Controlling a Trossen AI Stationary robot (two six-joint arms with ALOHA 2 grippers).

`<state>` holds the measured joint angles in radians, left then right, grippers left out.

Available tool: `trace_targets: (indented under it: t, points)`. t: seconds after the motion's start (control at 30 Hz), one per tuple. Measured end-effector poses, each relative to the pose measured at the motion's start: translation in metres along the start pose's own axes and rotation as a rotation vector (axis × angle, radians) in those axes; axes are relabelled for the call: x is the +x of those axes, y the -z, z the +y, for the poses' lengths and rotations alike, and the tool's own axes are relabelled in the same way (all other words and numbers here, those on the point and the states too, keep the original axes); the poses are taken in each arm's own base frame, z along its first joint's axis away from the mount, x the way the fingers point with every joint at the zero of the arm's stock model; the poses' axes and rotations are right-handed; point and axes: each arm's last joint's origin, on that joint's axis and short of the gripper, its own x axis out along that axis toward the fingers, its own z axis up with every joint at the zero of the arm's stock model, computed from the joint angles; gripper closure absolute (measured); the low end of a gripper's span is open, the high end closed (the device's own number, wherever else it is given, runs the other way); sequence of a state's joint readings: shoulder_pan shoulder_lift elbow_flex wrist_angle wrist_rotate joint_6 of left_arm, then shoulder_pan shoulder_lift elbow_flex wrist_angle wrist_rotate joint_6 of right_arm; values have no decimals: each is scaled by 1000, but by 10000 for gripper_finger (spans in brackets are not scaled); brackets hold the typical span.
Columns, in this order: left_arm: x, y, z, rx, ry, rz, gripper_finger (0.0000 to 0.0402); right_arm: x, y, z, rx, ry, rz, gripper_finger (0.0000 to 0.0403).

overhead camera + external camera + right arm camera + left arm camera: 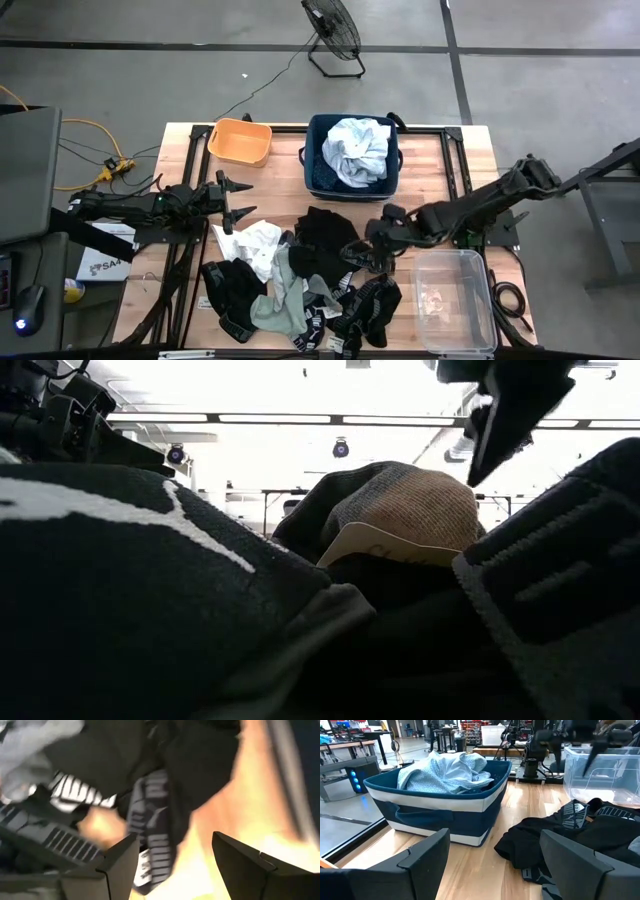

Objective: Pick & Place Cloths
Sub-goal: Put the black boxer shorts into the transparent bin

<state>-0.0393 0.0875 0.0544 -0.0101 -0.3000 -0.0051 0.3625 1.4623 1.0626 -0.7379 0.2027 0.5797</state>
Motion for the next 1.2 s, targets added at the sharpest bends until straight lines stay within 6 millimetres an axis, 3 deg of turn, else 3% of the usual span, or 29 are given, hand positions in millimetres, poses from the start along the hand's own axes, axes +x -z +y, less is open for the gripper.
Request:
trace_targets:
  t: [0.3, 0.7, 0.97, 1.2]
  points:
    - [0, 0, 0, 0, 0, 0, 96, 32, 20, 36, -182, -68, 73, 160]
    - [0, 0, 0, 0, 0, 0, 96, 71, 30, 48, -227, 15, 104, 160]
    - [0, 0, 0, 0, 0, 0, 96, 86, 31, 43, -225, 89, 122, 160]
    - [0, 0, 0, 0, 0, 0, 96, 89, 27, 27, -139, 157, 176, 160]
